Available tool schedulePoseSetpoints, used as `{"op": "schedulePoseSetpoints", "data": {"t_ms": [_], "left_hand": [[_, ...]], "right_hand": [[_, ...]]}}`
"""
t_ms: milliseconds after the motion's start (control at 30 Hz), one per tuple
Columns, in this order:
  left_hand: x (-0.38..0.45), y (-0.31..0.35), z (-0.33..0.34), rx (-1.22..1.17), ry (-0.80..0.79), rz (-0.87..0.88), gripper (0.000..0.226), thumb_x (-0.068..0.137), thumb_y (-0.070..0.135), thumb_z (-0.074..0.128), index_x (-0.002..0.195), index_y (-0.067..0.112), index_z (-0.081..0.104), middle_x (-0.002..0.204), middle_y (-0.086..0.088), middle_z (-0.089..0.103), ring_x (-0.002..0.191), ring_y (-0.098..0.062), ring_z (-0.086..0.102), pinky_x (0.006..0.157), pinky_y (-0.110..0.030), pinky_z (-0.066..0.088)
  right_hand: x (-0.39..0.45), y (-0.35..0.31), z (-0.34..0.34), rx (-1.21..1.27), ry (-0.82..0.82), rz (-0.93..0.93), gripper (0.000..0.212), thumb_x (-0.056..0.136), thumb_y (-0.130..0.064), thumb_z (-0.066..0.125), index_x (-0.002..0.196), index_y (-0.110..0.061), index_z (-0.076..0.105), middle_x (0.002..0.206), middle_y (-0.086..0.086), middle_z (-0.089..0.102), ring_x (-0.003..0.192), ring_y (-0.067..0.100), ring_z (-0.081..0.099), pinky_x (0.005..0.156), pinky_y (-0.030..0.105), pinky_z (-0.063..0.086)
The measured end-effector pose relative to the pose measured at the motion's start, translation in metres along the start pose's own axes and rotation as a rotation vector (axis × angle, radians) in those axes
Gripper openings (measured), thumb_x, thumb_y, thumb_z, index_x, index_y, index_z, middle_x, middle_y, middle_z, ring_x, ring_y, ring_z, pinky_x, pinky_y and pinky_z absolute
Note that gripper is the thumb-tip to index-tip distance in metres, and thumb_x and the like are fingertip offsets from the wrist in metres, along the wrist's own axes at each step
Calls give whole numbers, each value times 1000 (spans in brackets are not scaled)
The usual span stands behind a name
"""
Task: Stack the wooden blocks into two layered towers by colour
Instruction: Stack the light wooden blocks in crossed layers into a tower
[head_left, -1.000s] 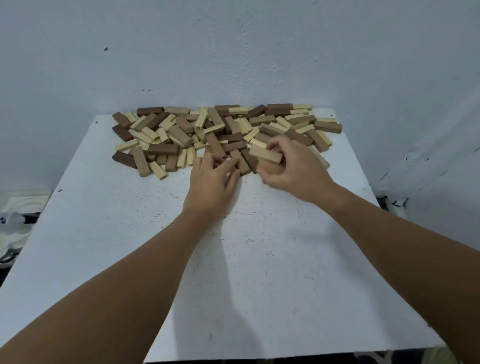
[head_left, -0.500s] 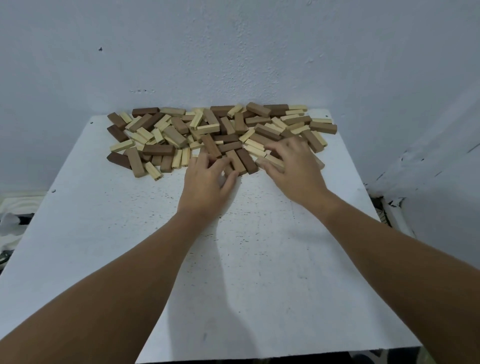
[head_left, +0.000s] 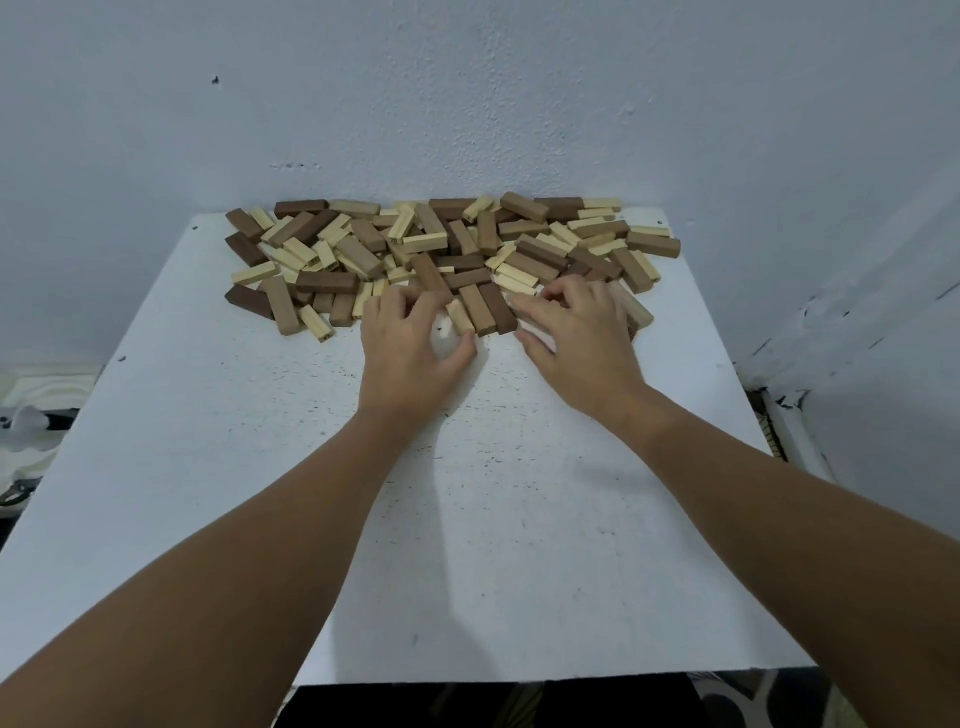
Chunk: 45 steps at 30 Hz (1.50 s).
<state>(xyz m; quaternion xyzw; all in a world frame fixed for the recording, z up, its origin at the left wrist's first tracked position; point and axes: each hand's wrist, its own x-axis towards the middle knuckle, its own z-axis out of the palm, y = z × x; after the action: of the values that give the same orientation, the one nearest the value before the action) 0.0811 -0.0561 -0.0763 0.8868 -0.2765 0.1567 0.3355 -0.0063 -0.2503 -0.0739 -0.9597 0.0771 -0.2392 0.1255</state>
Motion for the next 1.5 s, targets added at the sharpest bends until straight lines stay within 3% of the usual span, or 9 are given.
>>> {"op": "schedulePoseSetpoints", "data": {"t_ms": [133, 433, 600, 700, 867, 1033, 1133, 1233, 1500], "left_hand": [[-12, -5, -12, -11, -48, -131, 46, 89, 38, 70, 132, 28, 58, 120, -2, 47, 117, -23, 38, 100, -33, 33], [-13, -16, -31, 154, -235, -170, 60, 97, 52, 59, 153, 35, 44, 138, -4, 38, 129, -27, 31, 104, -34, 25], [-25, -27, -46, 163, -163, -122, 69, 94, 51, 62, 154, 27, 40, 136, -5, 40, 127, -26, 32, 104, -35, 23], [-25, -31, -47, 208, -133, -201, 70, 95, 53, 59, 156, 26, 39, 139, -6, 38, 129, -28, 29, 110, -43, 27], [-21, -31, -38, 196, -142, -170, 41, 98, 42, 55, 137, 29, 60, 140, -6, 40, 129, -30, 30, 109, -45, 28], [-31, -43, -39, 103, -22, -105, 8, 91, 17, 68, 96, 21, 71, 117, -1, 60, 108, -25, 44, 86, -45, 43], [-37, -45, -47, -35, -86, -103, 13, 95, 15, 66, 99, 24, 76, 105, 6, 65, 105, -18, 51, 89, -49, 49], [-42, -46, -54, -113, -161, -30, 12, 97, 16, 70, 103, 21, 79, 101, 6, 67, 104, -16, 54, 89, -38, 49], [-43, -42, -54, -137, -104, -3, 13, 94, 17, 75, 105, 20, 82, 96, 7, 72, 96, -14, 59, 81, -35, 52]], "right_hand": [[-5, -28, 4, -6, -54, -126, 39, 97, -35, 66, 137, -37, 65, 116, 2, 55, 104, 25, 46, 94, 41, 39], [-3, -59, 25, -43, 0, -45, 28, 97, -33, 64, 124, -34, 73, 108, 0, 53, 101, 26, 45, 89, 45, 40], [-9, -56, 24, 2, 43, -157, 20, 96, -36, 66, 112, -30, 76, 109, -7, 63, 106, 23, 54, 100, 40, 31], [-7, -58, 27, 43, 6, -178, 29, 98, -36, 66, 124, -25, 73, 107, -7, 66, 100, 21, 56, 103, 39, 30], [-2, -63, 26, 75, -42, -119, 17, 98, -30, 66, 111, -26, 75, 99, -7, 65, 97, 22, 54, 96, 40, 30], [-4, -81, 34, 199, -98, -2, 11, 97, -29, 65, 102, -25, 74, 99, -7, 64, 100, 19, 51, 88, 39, 39], [-8, -77, 37, 278, -84, -14, 11, 95, -30, 68, 102, -24, 75, 103, -10, 64, 99, 11, 47, 86, 34, 39], [-8, -77, 36, 344, -89, -66, 14, 93, -31, 73, 103, -23, 77, 105, -11, 68, 102, 9, 48, 88, 28, 36], [-7, -77, 34, 365, -131, -98, 23, 95, -38, 73, 112, -25, 77, 105, -9, 72, 102, 15, 54, 88, 27, 40]]}}
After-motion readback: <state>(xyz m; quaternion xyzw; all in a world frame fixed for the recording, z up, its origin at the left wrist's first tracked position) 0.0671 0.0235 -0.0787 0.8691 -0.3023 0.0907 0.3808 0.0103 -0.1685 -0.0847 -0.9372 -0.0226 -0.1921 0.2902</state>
